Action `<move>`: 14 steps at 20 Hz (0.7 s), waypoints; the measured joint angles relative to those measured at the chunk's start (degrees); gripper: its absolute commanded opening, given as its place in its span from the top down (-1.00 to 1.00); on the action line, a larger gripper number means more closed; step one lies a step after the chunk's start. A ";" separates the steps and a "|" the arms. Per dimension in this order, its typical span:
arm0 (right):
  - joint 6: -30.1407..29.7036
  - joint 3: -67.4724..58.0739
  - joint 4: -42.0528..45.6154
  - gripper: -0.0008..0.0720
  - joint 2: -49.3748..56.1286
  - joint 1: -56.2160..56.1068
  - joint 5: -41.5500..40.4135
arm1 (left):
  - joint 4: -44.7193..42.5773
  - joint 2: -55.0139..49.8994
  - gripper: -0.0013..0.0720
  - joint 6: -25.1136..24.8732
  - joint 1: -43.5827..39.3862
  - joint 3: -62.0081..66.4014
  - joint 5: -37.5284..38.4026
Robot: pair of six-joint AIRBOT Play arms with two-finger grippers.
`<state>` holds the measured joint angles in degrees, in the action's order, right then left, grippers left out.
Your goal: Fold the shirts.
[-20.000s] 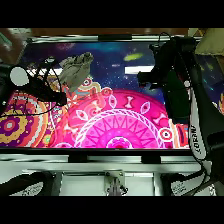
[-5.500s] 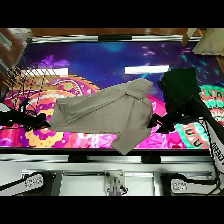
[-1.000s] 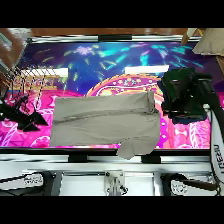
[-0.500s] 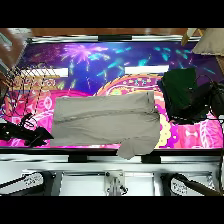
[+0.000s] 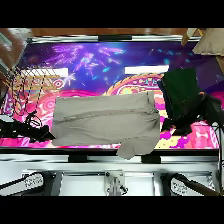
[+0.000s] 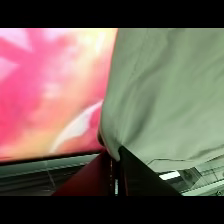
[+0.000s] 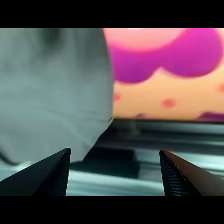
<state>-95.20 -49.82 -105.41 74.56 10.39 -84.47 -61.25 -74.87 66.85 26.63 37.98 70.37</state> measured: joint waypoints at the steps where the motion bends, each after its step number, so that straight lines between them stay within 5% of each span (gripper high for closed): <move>1: -0.96 2.67 -2.45 -0.87 0.00 0.00 0.50 | 0.07 0.02 0.87 0.13 -0.22 -0.02 0.22; 6: -4.98 11.06 -9.14 -0.85 -0.28 -2.99 6.32 | 0.17 0.11 0.87 0.57 -0.59 -0.04 1.57; 8: -5.27 12.44 -9.33 -0.76 -0.44 -3.69 7.08 | 0.24 0.11 0.87 0.66 -0.61 -0.04 1.95; 9: -5.31 12.83 -9.31 -0.56 -0.59 -3.93 7.50 | 0.28 0.11 0.87 0.66 -0.63 -0.04 2.12; 13: -4.15 13.70 -9.86 -0.51 -1.11 -4.35 10.54 | 0.42 0.11 0.87 0.70 -0.63 -0.04 2.25; 14: -4.02 13.75 -10.71 -0.10 -1.18 -4.42 11.80 | 0.44 0.11 0.87 0.70 -0.63 -0.04 2.25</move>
<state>-99.22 -36.07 -116.11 73.38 5.98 -72.66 -60.82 -74.76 67.55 26.00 37.93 72.62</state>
